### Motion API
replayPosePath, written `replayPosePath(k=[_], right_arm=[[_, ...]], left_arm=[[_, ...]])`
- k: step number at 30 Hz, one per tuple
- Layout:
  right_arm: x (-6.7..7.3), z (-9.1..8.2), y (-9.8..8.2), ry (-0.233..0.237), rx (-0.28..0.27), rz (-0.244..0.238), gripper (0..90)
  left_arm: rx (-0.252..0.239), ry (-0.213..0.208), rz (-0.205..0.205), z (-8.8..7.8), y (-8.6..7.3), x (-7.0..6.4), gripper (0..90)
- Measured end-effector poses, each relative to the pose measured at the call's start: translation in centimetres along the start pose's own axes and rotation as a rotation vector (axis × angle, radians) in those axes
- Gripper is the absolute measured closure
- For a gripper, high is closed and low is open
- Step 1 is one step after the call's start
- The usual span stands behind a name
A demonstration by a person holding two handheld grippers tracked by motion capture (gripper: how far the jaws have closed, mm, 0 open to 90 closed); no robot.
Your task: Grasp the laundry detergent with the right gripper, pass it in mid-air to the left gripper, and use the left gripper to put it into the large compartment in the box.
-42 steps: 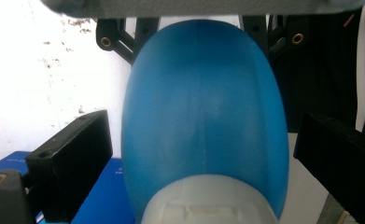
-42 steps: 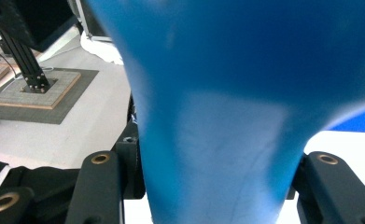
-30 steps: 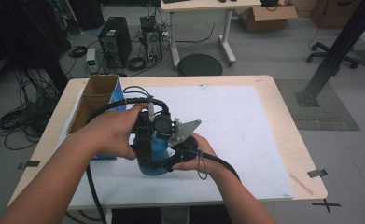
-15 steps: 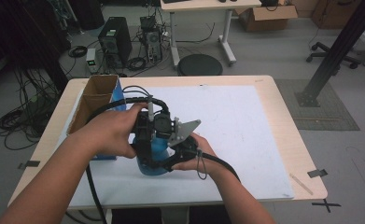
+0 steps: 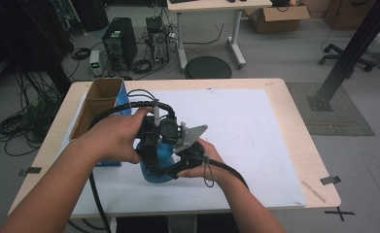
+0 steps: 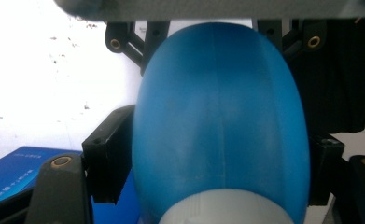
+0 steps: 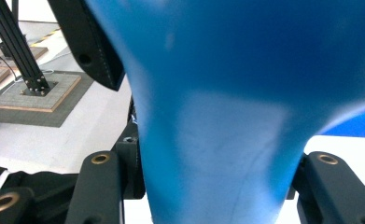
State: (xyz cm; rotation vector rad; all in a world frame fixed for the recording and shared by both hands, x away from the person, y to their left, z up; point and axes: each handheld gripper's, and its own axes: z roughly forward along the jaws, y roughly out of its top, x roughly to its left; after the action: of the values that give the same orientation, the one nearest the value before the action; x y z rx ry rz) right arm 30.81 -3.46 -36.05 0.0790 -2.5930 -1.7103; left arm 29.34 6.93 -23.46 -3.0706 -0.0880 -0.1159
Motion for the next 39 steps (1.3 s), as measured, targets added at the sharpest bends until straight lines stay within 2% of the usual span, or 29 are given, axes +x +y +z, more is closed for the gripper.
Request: replayPosePath(k=[6, 8, 15, 17, 25, 26, 27, 28, 29, 31, 32, 33, 37, 38, 39], right_arm=[[0.05, 0.02, -0.1, 0.003, -0.001, 0.016, 45.5], [0.05, -0.01, -0.14, 0.003, 0.003, 0.022, 45.6], [-0.06, -0.12, -0.11, -0.005, 0.004, 0.009, 45.6], [0.04, -0.12, -0.09, 0.003, 0.002, 0.021, 45.7], [0.04, -0.02, -0.11, 0.017, 0.0, 0.014, 45.7], [-0.17, -0.04, -0.15, 0.005, 0.006, -0.016, 45.6], [-0.17, -0.04, -0.15, 0.005, 0.006, -0.016, 45.6], [0.03, -0.06, -0.02, 0.02, -0.002, 0.008, 45.3], [-0.15, -0.09, -0.02, 0.01, 0.006, -0.013, 45.1], [-0.22, -0.13, 0.09, 0.01, 0.009, -0.023, 44.8], [-0.22, -0.13, 0.09, 0.01, 0.009, -0.023, 44.8], [-0.02, -0.14, 0.18, 0.022, 0.001, 0.003, 44.6], [-0.1, -0.39, 0.22, 0.021, -0.022, 0.013, 42.5], [-0.19, -0.71, 0.2, 0.026, -0.049, 0.028, 36.9], [-0.3, -0.83, 0.18, 0.016, -0.052, 0.023, 34.2]], left_arm=[[0.0, 0.008, -0.006, 0.06, -0.05, 0.03, 29.7], [-0.005, -0.004, 0.003, -0.04, -0.01, 0.04, 37.4], [-0.006, -0.005, -0.015, -0.05, 0.1, 0.09, 38.3], [0.0, -0.01, -0.018, -0.1, 0.15, 0.1, 38.5], [0.016, -0.024, -0.03, -0.06, 0.2, 0.08, 38.9], [0.015, -0.023, -0.03, -0.11, 0.19, 0.03, 38.9], [0.015, -0.023, -0.03, -0.11, 0.19, 0.03, 38.9], [0.014, -0.02, -0.031, -0.22, 0.15, 0.01, 38.9], [0.019, -0.019, -0.032, -0.31, 0.16, 0.0, 38.9], [0.013, -0.016, -0.037, -0.38, 0.12, -0.02, 39.0], [0.013, -0.016, -0.037, -0.38, 0.12, -0.02, 39.0], [0.016, -0.011, -0.03, -0.53, 0.11, -0.02, 39.0], [0.003, -0.012, -0.043, -0.8, -0.02, 0.05, 39.0], [0.008, -0.003, -0.048, -0.8, -0.06, 0.11, 38.9], [0.015, -0.006, -0.055, -0.79, -0.07, 0.15, 38.9]])
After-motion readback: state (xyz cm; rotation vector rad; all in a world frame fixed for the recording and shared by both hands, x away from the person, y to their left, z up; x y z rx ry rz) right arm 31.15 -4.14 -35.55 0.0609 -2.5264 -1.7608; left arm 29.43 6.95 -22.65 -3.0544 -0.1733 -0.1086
